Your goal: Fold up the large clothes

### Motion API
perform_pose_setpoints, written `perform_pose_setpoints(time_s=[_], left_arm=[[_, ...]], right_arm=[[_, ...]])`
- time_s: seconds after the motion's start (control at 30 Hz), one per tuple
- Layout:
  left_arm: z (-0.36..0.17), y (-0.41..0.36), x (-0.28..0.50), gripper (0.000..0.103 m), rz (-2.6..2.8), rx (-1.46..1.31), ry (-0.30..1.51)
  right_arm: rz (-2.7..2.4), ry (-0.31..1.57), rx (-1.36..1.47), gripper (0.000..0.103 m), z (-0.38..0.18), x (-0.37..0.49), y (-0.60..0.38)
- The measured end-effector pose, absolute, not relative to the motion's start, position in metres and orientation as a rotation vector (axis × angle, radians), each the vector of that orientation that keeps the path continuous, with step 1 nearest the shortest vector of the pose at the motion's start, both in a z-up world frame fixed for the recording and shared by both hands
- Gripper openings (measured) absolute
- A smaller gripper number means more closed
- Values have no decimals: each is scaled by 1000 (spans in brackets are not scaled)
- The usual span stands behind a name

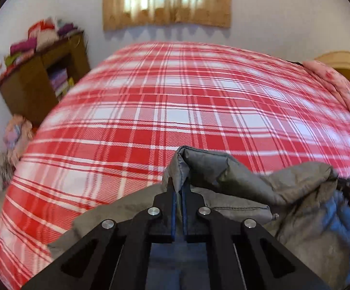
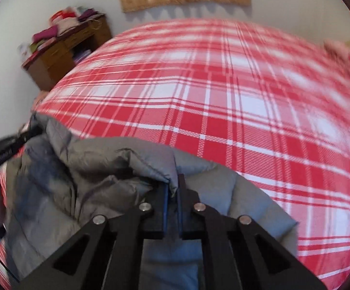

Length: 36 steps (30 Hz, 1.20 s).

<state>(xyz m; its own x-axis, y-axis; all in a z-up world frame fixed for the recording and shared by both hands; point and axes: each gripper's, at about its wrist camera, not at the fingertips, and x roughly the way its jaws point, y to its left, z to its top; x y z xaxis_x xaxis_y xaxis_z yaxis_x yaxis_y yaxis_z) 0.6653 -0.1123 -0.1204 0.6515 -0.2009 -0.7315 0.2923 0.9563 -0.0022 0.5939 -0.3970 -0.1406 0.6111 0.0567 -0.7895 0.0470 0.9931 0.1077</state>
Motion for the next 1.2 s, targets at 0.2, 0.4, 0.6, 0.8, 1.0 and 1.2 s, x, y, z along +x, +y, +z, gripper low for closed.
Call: perform_pose_setpoints(time_s=[0.2,0.4,0.6,0.8,1.0,1.2], left_arm=[[-166,-100,650,3,-258,101,881],[-171,-99,640,3,-252,80,877],[-125,-92,614,7,-248,105,776],[-91,-94,614,101,-97,106,574],[-152,-125,655,101,4,304,777],[-167,-113,641,101,-43,286,778]], right_arm=[[-9,929,50,6,-169,584,-396],[-35,924,44,6,-181,583,-397],[-30,913,58,6,-185,581,-400],[-32,908,47,6,-186,581,-398],[-16,917,25,9,-178,570,-400],[-48,933,19,17,-147,552,-412]])
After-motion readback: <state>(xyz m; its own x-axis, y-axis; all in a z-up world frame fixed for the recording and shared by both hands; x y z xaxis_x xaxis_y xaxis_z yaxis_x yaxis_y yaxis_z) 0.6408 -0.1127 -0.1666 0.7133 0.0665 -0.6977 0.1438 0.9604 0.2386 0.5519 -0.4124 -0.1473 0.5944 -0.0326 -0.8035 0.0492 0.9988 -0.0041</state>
